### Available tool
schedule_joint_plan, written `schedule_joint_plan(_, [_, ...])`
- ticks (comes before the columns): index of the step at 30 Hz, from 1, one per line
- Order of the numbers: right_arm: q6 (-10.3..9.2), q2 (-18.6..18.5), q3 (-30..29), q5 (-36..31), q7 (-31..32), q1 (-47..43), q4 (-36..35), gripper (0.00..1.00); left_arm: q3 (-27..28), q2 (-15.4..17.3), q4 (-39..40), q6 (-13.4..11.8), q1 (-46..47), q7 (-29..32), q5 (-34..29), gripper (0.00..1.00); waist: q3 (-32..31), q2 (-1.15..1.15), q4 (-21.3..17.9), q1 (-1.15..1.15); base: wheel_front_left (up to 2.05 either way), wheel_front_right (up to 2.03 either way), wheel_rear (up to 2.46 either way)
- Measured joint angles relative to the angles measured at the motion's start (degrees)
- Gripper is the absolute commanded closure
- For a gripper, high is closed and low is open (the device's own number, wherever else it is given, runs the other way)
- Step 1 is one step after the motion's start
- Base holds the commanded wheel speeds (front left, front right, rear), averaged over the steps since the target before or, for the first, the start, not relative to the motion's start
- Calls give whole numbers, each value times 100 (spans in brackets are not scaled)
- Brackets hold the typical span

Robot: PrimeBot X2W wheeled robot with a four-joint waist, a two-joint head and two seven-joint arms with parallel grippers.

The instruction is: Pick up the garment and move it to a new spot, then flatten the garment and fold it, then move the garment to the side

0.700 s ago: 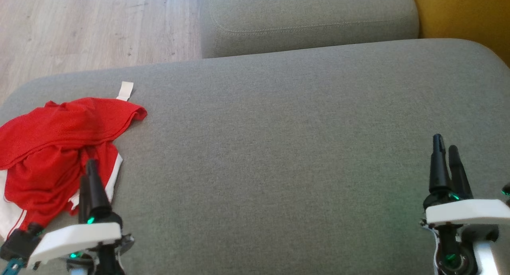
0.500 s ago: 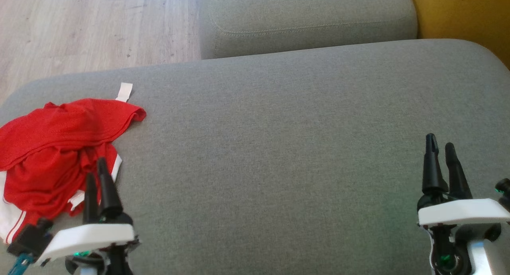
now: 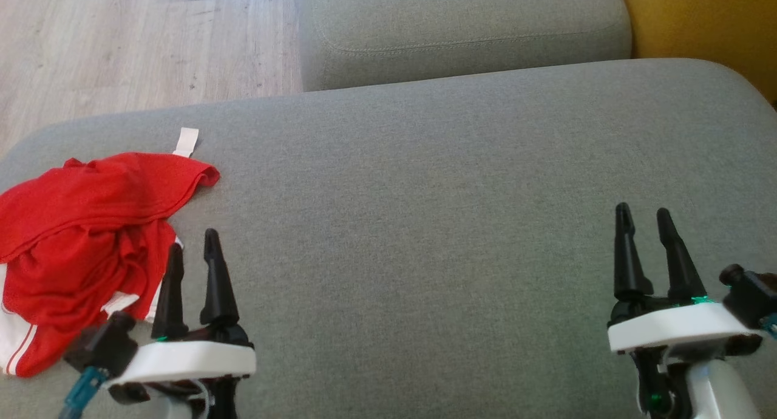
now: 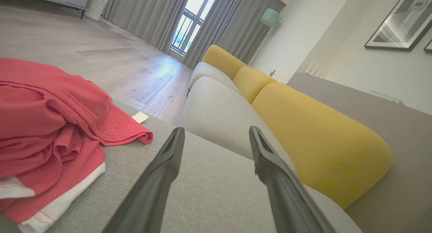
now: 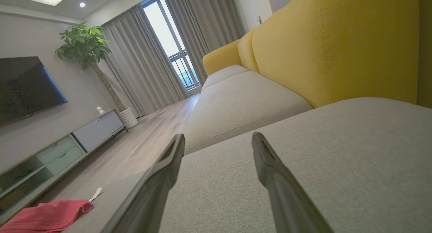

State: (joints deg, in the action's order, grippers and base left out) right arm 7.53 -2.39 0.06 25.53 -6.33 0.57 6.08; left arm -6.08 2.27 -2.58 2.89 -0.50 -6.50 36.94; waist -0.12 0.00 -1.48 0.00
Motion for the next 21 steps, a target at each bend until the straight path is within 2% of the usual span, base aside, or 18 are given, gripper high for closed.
schedule_joint_plan(7, [0, -1, 89, -777, -133, -1, 9, 0, -197, 29, -5, -210, -24, -124, -734, 0, 13, 0, -13, 0, 0, 0, 0])
schedule_joint_plan(21, [0, -2, 193, -2218, -334, -1, 59, 0, -723, 285, -73, -601, -106, -344, -1793, 0, 52, 0, -39, 0, 0, 0, 0])
